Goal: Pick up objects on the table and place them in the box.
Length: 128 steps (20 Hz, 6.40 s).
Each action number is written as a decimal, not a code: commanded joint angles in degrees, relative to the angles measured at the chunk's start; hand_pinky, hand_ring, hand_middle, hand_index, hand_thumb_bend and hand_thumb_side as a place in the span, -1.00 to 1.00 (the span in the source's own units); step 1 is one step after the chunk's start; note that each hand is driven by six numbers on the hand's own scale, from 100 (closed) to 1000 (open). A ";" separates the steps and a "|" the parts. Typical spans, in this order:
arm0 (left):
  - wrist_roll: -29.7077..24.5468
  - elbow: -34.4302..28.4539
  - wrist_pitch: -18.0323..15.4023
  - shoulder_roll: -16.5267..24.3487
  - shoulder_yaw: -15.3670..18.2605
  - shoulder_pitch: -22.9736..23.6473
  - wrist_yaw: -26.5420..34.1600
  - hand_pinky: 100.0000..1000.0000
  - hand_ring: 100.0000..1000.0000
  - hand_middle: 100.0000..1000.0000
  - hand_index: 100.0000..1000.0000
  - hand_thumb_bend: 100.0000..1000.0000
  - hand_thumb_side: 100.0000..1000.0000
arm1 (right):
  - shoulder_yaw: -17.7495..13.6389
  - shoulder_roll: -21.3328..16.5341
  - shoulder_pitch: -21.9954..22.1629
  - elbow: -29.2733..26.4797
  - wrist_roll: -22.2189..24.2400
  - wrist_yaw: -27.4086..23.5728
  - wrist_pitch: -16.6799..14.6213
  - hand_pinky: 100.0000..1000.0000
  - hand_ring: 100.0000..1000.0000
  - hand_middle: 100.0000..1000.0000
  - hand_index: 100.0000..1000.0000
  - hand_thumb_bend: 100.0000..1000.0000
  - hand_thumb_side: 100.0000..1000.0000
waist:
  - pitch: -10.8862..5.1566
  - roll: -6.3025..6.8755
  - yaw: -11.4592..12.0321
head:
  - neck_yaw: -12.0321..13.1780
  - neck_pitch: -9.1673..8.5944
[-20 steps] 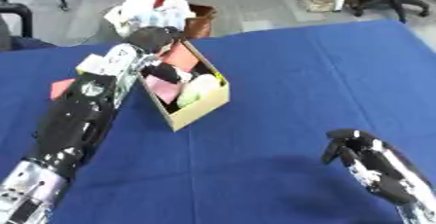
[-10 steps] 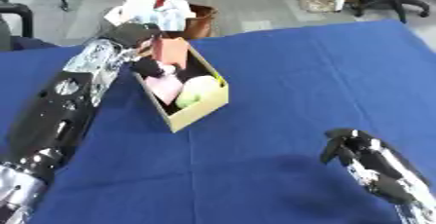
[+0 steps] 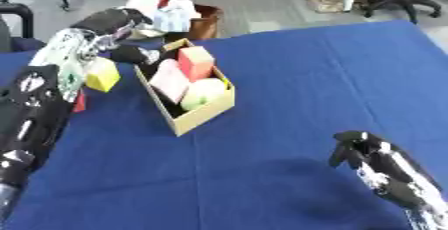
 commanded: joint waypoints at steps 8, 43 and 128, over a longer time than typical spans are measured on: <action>-6.29 0.75 -1.71 8.16 1.15 3.64 4.44 0.70 0.59 0.68 0.84 -0.15 0.11 | -0.49 -1.08 -0.25 -0.51 -0.44 0.33 -0.03 0.04 0.06 -0.02 0.51 -1.00 -0.27 | -0.86 -0.22 0.43 | -0.49 -0.73; -1.18 14.84 -0.30 10.92 6.15 6.58 -2.92 0.67 0.51 0.56 0.81 -0.05 -0.26 | -0.61 -1.34 -0.08 -0.23 -0.62 0.63 -0.13 0.04 0.06 -0.02 0.51 -1.00 -0.27 | -0.76 -0.23 0.75 | -1.40 -0.52; 8.84 14.26 3.37 -0.42 3.39 -5.74 -7.23 0.65 0.50 0.59 0.80 -0.54 0.16 | -0.43 -0.54 -0.54 -0.05 -0.20 0.33 -0.15 0.04 0.06 -0.03 0.51 -1.00 -0.27 | -0.50 -1.11 -0.22 | -0.88 -1.27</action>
